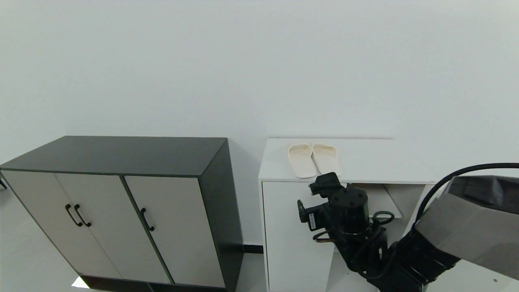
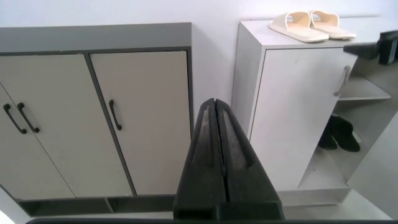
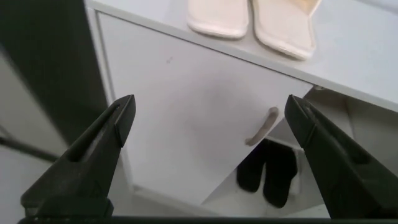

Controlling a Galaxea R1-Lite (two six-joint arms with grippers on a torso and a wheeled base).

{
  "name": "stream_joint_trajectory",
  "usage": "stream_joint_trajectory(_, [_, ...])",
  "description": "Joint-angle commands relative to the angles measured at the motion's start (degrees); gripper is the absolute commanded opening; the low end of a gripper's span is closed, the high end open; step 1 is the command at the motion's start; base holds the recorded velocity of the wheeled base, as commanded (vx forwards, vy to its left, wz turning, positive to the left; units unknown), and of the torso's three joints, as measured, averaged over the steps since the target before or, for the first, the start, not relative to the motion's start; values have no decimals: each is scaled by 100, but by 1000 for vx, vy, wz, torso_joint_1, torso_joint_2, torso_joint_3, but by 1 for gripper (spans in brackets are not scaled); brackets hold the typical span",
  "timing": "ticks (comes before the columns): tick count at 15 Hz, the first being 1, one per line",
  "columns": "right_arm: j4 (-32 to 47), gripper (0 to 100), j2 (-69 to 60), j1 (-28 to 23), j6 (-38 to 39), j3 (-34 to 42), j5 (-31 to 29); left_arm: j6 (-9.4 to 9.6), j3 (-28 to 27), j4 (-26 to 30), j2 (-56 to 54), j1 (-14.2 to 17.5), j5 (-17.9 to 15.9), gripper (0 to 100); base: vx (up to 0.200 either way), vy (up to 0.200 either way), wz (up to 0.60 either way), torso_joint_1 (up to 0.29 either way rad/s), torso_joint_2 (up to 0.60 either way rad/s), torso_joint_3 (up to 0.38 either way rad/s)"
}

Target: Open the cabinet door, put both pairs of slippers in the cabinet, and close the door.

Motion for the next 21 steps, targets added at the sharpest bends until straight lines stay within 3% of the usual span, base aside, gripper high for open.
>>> stream_joint_trajectory(1, [851, 100, -705, 51, 429, -504, -144, 41, 0, -1, 9, -2, -15, 0, 0, 0, 0, 0, 0, 0])
stream_joint_trajectory(6, [2468, 100, -547, -2, 1062, -1436, -627, 120, 0, -1, 9, -2, -15, 0, 0, 0, 0, 0, 0, 0])
stream_joint_trajectory(10, [2451, 100, -239, -177, 1141, -1621, -820, 111, 0, -1, 9, -2, -15, 0, 0, 0, 0, 0, 0, 0])
stream_joint_trajectory(21, [2257, 100, -169, -353, 1159, -1480, -812, 129, 0, -1, 9, -2, -24, 0, 182, 0, 0, 4, 0, 3])
